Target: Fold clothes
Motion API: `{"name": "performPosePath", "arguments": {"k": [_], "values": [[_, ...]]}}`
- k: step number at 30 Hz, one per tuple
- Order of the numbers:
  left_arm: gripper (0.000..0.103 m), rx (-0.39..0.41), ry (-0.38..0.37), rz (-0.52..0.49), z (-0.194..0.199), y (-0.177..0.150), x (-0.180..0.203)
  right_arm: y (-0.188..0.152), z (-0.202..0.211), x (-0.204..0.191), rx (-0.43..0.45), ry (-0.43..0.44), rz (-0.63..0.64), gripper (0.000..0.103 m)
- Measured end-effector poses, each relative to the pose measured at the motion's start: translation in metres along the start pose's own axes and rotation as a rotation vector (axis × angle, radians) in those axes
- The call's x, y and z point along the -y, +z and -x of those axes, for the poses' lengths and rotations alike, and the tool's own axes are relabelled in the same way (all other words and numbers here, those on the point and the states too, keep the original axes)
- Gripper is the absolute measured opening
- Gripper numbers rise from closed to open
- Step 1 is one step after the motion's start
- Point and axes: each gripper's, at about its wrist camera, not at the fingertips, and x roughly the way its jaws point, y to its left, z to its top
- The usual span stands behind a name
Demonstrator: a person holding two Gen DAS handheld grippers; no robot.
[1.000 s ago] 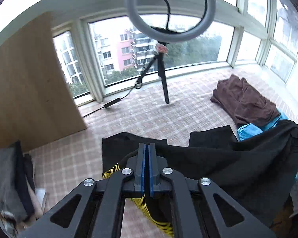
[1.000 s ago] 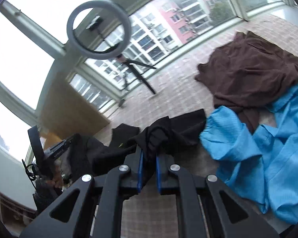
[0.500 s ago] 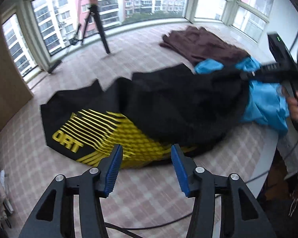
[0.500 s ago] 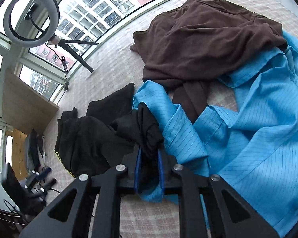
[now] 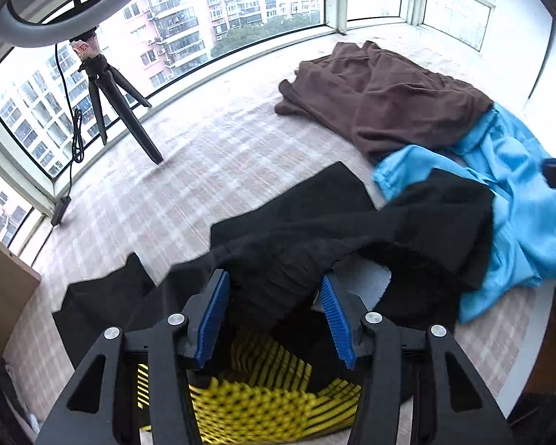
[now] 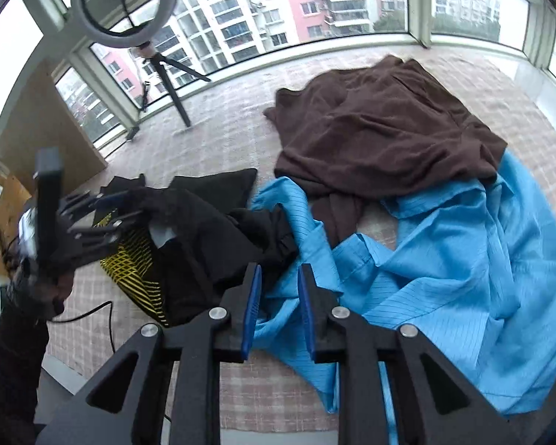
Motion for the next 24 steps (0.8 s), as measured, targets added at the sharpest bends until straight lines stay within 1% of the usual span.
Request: {"name": "performPosePath", "arguments": {"k": [1, 2, 3, 5, 6, 9, 10, 11, 12, 13, 15, 16, 18, 19, 20, 21, 22, 23, 24], "values": [[0.048, -0.007, 0.004, 0.008, 0.0, 0.003, -0.006, 0.001, -0.004, -0.013, -0.001, 0.018, 0.054, 0.03], [0.048, -0.009, 0.006, 0.017, 0.001, 0.006, -0.011, 0.003, -0.012, -0.026, -0.005, 0.025, 0.105, 0.041], [0.048, -0.001, -0.001, 0.032, 0.005, 0.004, -0.016, 0.004, -0.021, -0.04, -0.008, 0.032, 0.155, 0.044], [0.049, 0.023, -0.024, 0.065, 0.018, -0.004, -0.027, 0.008, -0.043, -0.065, -0.024, 0.048, 0.249, 0.045], [0.049, 0.025, -0.03, 0.08, 0.023, -0.013, -0.034, 0.01, -0.061, -0.074, -0.051, 0.044, 0.278, 0.045], [0.049, 0.005, -0.014, 0.096, 0.026, -0.035, -0.047, 0.019, -0.115, -0.091, -0.122, -0.031, 0.351, 0.045], [0.049, 0.001, -0.005, 0.099, 0.028, -0.041, -0.049, 0.023, -0.13, -0.094, -0.133, -0.06, 0.371, 0.043], [0.049, -0.003, -0.002, 0.106, 0.029, -0.045, -0.051, 0.029, -0.143, -0.095, -0.14, -0.089, 0.383, 0.025], [0.049, -0.004, -0.001, 0.113, 0.029, -0.048, -0.053, 0.035, -0.153, -0.093, -0.147, -0.106, 0.381, 0.01], [0.049, -0.004, 0.0, 0.121, 0.029, -0.051, -0.054, 0.045, -0.159, -0.087, -0.147, -0.106, 0.347, 0.001], [0.049, -0.001, -0.003, 0.128, 0.026, -0.053, -0.056, 0.063, -0.163, -0.069, -0.135, -0.11, 0.255, 0.002], [0.049, -0.007, -0.002, 0.128, 0.022, -0.051, -0.056, 0.068, -0.157, -0.066, -0.126, -0.096, 0.241, 0.003], [0.049, -0.023, 0.005, 0.122, 0.011, -0.043, -0.056, 0.071, -0.138, -0.07, -0.099, -0.001, 0.257, 0.005], [0.049, -0.032, 0.015, 0.11, 0.005, -0.036, -0.055, 0.071, -0.13, -0.075, -0.097, 0.05, 0.27, 0.013], [0.049, -0.037, 0.029, 0.099, 0.0, -0.03, -0.054, 0.066, -0.123, -0.084, -0.105, 0.091, 0.298, 0.032], [0.049, -0.041, 0.032, 0.093, -0.004, -0.025, -0.053, 0.061, -0.118, -0.095, -0.109, 0.118, 0.339, 0.044], [0.049, -0.042, 0.021, 0.089, -0.006, -0.021, -0.053, 0.055, -0.115, -0.107, -0.108, 0.13, 0.381, 0.062], [0.049, -0.042, 0.005, 0.087, -0.008, -0.017, -0.053, 0.048, -0.114, -0.119, -0.101, 0.126, 0.426, 0.066], [0.049, -0.041, -0.003, 0.084, -0.008, -0.014, -0.054, 0.043, -0.116, -0.13, -0.1, 0.116, 0.467, 0.066]]}}
